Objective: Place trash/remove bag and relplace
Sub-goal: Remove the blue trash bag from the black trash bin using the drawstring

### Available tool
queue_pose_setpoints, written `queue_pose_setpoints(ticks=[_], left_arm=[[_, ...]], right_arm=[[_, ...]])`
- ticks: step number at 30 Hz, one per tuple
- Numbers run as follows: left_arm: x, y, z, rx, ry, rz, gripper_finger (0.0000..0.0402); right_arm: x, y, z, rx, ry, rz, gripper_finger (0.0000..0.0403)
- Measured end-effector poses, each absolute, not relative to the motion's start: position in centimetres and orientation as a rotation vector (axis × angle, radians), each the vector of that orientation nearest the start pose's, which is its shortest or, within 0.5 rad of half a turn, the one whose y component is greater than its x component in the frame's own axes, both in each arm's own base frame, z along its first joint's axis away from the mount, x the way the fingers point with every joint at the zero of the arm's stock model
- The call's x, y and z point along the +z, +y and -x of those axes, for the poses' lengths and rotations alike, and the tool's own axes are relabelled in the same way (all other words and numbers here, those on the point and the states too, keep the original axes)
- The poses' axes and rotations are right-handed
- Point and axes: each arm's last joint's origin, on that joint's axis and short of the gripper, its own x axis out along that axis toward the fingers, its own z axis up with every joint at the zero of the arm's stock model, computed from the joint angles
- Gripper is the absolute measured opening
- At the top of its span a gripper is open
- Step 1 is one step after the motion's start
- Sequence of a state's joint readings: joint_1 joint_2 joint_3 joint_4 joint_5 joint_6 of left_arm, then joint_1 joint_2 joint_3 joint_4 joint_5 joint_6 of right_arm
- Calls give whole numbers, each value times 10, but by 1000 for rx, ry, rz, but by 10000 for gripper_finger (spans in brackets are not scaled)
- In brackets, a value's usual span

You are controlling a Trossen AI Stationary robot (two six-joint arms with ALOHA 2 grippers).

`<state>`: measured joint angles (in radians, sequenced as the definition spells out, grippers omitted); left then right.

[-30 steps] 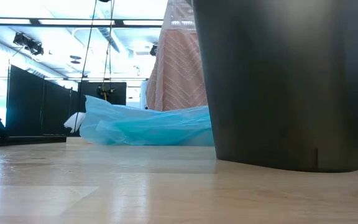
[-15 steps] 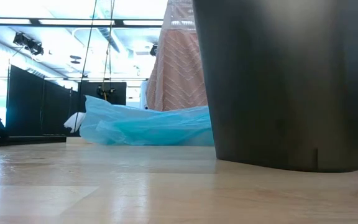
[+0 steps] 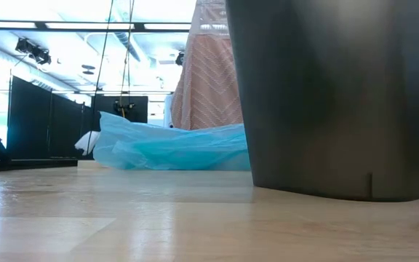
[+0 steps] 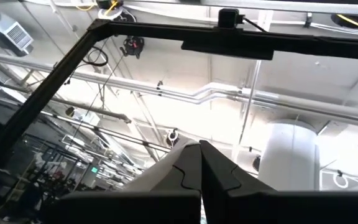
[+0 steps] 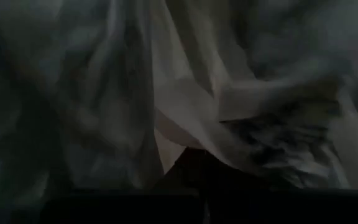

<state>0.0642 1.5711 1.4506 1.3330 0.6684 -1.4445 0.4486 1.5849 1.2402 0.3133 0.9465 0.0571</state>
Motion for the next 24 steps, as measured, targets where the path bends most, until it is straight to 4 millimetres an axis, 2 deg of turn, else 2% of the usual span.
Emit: queue_pose_setpoints(ticks=[8, 14, 19, 24], left_arm=[[482, 13, -303, -1146, -531, 795, 0], [480, 18, -307, -1106, -499, 789, 1], [480, 23, -307, -1092, -505, 779, 1], [478, 33, -311, -1038, -472, 804, 1]], right_arm=[[370, 168, -312, -421, -196, 54, 0], [381, 180, -301, -363, -280, 78, 0], [395, 183, -292, -320, -417, 86, 0], [423, 175, -289, -267, -606, 114, 0]])
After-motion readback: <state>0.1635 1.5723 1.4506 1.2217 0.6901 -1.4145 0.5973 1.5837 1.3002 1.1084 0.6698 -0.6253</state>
